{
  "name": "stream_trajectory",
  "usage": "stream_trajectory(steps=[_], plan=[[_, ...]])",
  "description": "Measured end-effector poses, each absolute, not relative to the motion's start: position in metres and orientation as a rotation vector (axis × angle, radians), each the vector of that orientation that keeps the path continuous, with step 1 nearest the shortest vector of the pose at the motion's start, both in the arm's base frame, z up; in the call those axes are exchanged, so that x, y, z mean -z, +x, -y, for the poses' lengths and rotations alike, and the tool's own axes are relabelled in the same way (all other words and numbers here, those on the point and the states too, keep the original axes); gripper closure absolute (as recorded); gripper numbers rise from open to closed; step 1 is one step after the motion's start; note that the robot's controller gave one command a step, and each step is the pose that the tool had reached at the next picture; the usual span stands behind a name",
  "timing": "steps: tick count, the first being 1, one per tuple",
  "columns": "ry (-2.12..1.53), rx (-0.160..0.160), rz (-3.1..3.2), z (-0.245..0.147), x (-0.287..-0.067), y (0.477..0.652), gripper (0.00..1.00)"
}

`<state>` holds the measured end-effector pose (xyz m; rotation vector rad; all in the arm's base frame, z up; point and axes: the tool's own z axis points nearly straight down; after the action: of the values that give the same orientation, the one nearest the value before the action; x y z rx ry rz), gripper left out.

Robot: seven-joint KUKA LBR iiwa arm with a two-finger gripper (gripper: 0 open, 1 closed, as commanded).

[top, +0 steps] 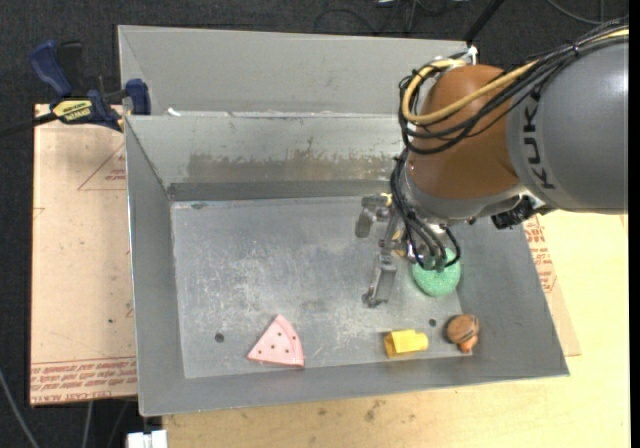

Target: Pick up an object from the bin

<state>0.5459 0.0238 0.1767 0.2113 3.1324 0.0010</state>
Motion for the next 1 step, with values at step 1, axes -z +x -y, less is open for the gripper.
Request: stream_trajectory(steps=[1], plan=[[0.139, -0.003, -3.139, -0.0121, -0.1687, 0.5670, 0.00]])
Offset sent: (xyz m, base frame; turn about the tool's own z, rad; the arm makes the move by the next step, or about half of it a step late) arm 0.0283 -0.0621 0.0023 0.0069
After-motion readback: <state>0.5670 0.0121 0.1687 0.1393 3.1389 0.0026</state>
